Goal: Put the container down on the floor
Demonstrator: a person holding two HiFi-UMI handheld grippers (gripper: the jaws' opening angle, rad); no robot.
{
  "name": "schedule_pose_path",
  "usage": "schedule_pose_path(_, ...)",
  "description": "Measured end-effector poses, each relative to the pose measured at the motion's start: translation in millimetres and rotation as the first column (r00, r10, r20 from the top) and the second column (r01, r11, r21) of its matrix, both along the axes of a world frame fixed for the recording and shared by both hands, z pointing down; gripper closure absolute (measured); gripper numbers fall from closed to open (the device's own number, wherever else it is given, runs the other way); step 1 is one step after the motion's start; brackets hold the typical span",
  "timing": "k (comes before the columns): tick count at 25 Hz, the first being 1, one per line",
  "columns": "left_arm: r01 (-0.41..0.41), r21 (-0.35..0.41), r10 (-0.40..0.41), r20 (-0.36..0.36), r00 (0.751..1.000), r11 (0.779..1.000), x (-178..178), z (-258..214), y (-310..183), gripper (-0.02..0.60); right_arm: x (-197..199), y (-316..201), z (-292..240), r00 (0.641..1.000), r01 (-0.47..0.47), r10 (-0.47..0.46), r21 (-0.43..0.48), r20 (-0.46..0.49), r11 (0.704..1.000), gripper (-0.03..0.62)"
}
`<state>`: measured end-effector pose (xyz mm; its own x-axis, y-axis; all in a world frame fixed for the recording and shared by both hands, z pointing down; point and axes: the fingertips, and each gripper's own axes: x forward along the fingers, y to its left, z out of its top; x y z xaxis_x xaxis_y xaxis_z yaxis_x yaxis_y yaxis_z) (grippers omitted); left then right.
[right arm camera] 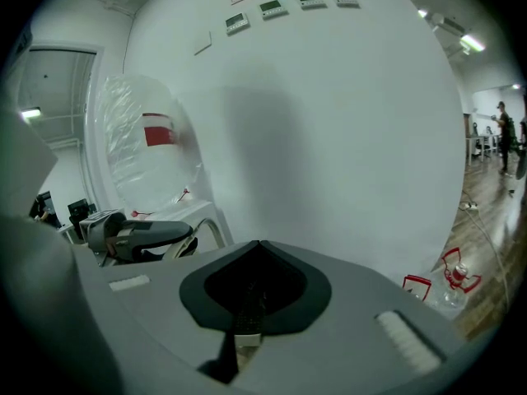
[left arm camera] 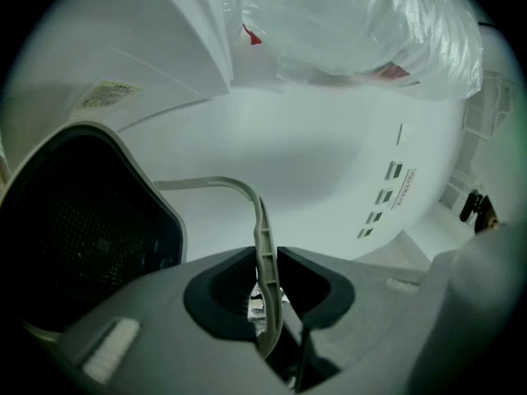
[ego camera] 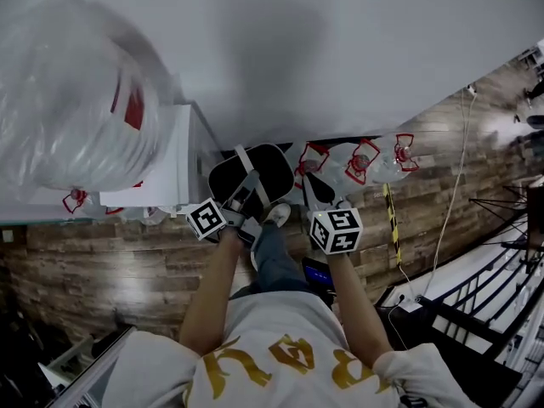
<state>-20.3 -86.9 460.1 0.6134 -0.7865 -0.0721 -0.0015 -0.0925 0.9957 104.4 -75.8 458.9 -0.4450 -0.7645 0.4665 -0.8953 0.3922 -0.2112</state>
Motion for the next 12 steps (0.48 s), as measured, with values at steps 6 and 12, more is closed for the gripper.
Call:
schedule_pose_path(6, -0.008, -0.035, 0.009, 0.029, 1.000, 0.999, -1, 28, -17, 0.505, -7, -18, 22, 0.998, 0.060, -0.060, -0.027, -0.024, 0.998, 0.571)
schedule_pose_path(12, -0.013, -0.072, 0.018, 0.077, 0.997, 0.997, 0, 65, -29, 0.508, -13, -25, 52, 0.987, 0.137, -0.142, -0.065, -0.073, 0.988, 0.571)
